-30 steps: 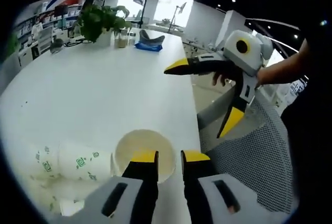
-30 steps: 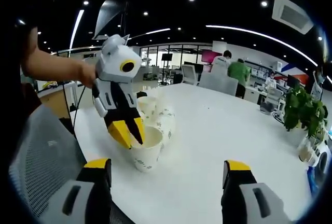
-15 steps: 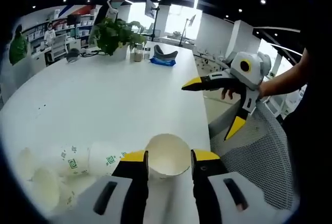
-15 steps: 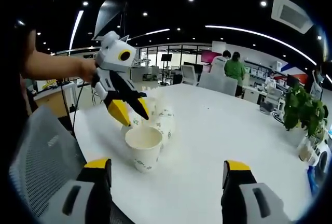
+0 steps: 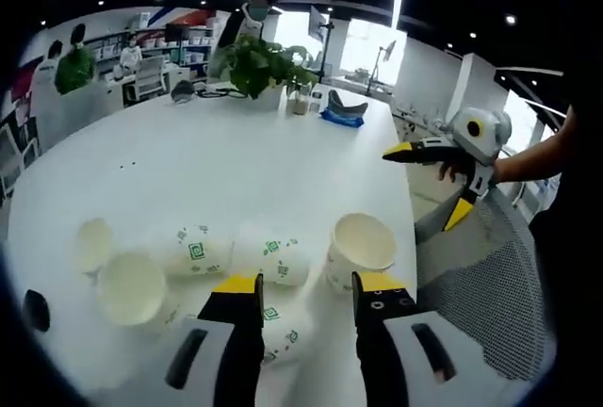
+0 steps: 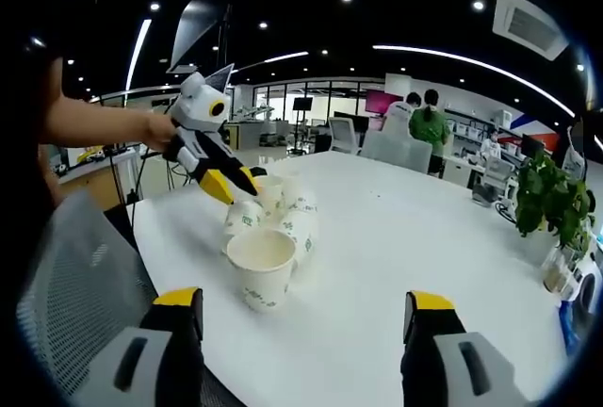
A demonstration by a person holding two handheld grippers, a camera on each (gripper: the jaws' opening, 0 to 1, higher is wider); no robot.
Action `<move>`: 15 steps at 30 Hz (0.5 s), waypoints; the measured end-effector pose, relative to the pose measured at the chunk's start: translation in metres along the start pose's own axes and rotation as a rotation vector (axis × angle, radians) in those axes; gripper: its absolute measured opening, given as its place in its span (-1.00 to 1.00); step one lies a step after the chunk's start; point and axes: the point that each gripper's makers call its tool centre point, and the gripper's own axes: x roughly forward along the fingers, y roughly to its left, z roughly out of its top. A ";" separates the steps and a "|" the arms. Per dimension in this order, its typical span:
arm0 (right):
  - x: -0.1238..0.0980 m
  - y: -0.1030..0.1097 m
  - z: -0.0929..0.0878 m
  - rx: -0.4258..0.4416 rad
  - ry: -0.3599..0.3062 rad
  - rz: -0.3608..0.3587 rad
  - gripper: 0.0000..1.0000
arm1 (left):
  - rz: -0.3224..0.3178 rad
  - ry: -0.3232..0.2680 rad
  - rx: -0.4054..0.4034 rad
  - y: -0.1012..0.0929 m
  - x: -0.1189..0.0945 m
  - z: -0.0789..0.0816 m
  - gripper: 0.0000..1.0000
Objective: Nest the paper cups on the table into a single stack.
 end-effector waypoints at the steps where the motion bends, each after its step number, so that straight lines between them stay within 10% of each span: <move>1: 0.000 0.000 0.000 0.000 0.001 0.000 0.78 | 0.007 -0.002 -0.004 0.002 -0.002 -0.001 -0.30; 15: 0.001 0.001 -0.002 -0.002 0.011 0.005 0.77 | 0.095 -0.031 -0.087 0.039 -0.017 -0.021 -0.30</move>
